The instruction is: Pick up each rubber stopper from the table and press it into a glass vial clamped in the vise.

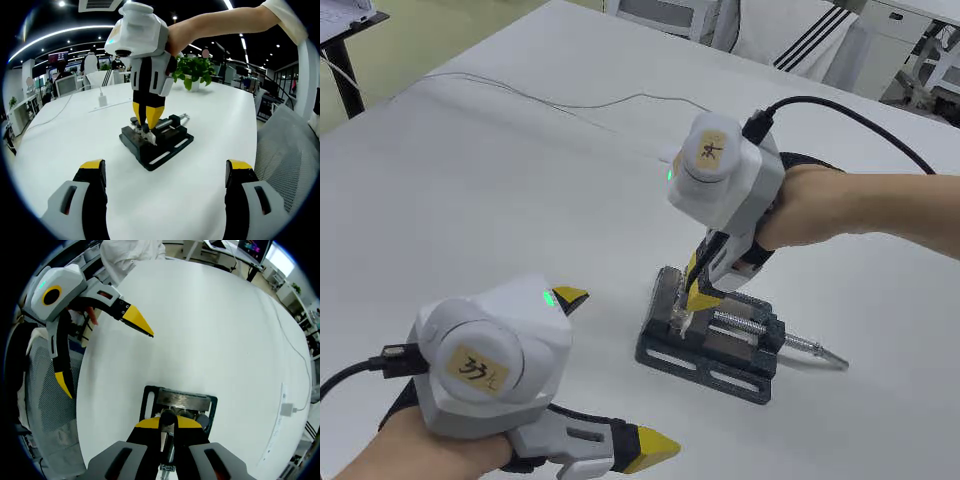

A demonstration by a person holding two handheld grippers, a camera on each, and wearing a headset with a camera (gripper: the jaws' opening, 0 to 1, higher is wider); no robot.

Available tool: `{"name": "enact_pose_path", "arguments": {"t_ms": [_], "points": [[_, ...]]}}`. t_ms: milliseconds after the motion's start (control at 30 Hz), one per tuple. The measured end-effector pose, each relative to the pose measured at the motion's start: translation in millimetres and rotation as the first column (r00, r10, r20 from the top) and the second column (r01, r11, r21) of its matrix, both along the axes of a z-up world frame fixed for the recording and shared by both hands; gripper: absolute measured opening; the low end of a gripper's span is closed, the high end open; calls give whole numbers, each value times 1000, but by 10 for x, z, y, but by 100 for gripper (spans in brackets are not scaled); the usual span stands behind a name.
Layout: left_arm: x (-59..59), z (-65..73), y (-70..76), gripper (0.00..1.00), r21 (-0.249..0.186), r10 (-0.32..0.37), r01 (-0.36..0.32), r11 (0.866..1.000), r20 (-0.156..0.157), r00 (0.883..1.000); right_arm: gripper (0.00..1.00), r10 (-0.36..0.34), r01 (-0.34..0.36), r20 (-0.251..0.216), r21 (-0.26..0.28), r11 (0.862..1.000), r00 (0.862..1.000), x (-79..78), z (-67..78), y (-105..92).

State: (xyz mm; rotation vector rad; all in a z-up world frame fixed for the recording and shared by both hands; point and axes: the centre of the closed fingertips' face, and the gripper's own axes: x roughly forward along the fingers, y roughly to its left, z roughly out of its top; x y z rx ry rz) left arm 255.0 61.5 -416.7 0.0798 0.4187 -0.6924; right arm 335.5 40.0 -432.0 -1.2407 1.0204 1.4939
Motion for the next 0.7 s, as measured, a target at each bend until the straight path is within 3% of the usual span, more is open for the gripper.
{"name": "enact_pose_path", "arguments": {"t_ms": [700], "points": [[-37,-11,25,99,-4,2,-2,1000,-10,1000,7,101,-101,16,13,995,995,-7,5,0]]}}
